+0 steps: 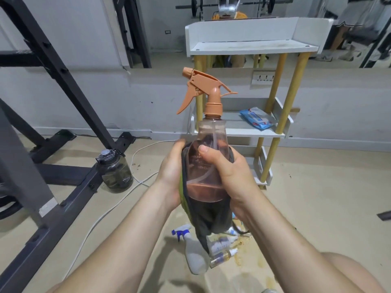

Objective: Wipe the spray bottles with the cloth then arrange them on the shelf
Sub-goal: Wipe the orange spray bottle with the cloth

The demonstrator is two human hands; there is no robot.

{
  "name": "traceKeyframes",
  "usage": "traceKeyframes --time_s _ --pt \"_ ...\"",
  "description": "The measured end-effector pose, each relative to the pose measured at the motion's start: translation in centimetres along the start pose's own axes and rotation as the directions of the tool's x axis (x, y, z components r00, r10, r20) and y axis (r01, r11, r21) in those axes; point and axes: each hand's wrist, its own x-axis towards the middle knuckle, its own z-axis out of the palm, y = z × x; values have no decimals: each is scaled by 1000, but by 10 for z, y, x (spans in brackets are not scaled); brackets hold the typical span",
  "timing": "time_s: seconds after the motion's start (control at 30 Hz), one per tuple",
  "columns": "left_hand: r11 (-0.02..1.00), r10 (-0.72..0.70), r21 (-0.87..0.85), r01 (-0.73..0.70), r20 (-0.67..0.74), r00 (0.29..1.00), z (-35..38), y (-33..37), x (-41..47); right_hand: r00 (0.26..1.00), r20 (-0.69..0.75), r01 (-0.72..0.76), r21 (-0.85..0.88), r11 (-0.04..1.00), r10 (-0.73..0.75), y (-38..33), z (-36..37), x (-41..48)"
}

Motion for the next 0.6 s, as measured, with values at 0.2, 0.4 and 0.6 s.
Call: traceKeyframes --time_s 0.2,0.4,0.6 --pt "966 212 141 -216 42 976 4 -27 5 997 -10 -67 269 961 72 -9 -14 9" --pt "733 553 400 -550 120 825 15 12 -19 989 -116 86 -35 996 -90 -18 -25 15" --pt "882 351 319 -348 51 935 30 15 -24 809 -247 182 -759 626 -534 -14 -17 6"
